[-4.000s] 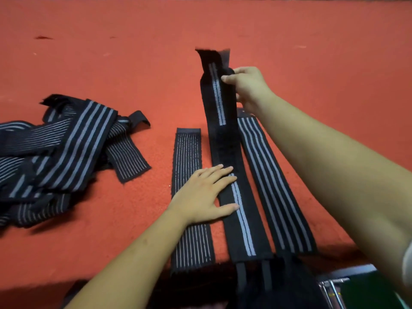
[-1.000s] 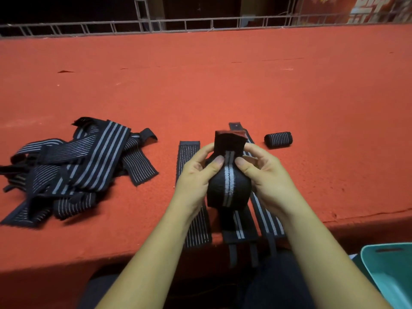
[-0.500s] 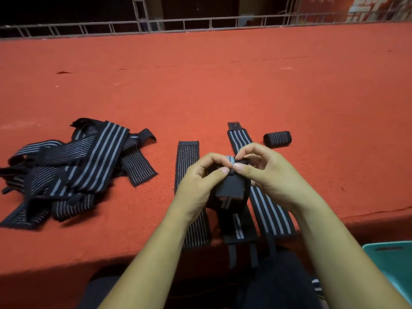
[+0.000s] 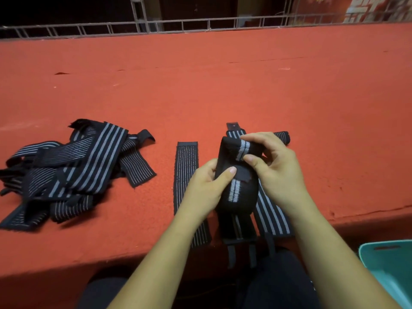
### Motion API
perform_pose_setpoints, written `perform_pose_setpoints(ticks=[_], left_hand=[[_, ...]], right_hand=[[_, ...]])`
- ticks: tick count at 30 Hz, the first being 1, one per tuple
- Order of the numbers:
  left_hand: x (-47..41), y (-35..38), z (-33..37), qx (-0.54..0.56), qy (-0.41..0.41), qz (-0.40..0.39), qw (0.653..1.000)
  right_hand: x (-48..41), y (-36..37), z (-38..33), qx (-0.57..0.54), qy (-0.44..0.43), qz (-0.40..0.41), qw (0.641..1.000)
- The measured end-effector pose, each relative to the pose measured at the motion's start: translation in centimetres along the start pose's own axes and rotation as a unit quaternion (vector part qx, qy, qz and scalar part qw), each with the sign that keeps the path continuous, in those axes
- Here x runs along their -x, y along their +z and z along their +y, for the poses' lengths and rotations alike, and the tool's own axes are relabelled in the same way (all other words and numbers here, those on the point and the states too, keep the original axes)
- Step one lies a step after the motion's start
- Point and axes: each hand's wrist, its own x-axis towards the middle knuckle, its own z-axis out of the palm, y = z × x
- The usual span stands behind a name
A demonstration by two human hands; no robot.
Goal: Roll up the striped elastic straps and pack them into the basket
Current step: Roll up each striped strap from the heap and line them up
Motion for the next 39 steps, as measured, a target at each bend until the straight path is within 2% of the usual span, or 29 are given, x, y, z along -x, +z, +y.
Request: perform_pose_setpoints(ticks=[3,6,10,15,18,22,25,31,36,39], left_hand=[[0.0,-0.1,0.2,0.023,0.012,0.028,0.999],[0.4,-0.4,0.3,0.097,0.005,0.027,0.995],[0.6,-0.5,0.0,0.132,-0.002,0.035,0.991],[0.5,-0.7,-0.1,0.165,0.002,0.016,0.986],[0.2,-0.9,-0.1,0.151,0.015,0.021,0.988],[0.1,-1.2,0.1,0.082,0.044,0.033,0.995],[0.1,-1.2,-0.1,0.012,0.056,0.029,0.998],[0.6,-0.7,1.4,0.075,0.075,0.005,0.994],[0.8,-0.2,2.1,0.051,0.113,0.052,0.991],[0.9,-0.4,1.8,0.047,0.123,0.035,0.991]], right_hand=[[0.5,0.7,0.0,0.002,-0.046,0.002,0.999],[0.9,1.1,0.0,-0.024,-0.041,-0.012,0.999],[1.4,1.4,0.4,-0.050,-0.012,-0.047,0.998],[1.5,1.0,-0.1,-0.087,0.068,-0.066,0.992],[1.6,0.9,-0.2,-0.078,0.115,-0.072,0.988],[1.7,0.8,-0.3,-0.093,0.110,-0.086,0.986],[1.5,0.6,-0.6,-0.103,0.104,-0.062,0.987],[1.6,0.9,-1.1,-0.105,0.077,-0.044,0.991],[1.9,1.2,-1.3,-0.107,0.085,-0.067,0.988],[2.1,1.5,-1.3,-0.106,0.097,-0.070,0.987]])
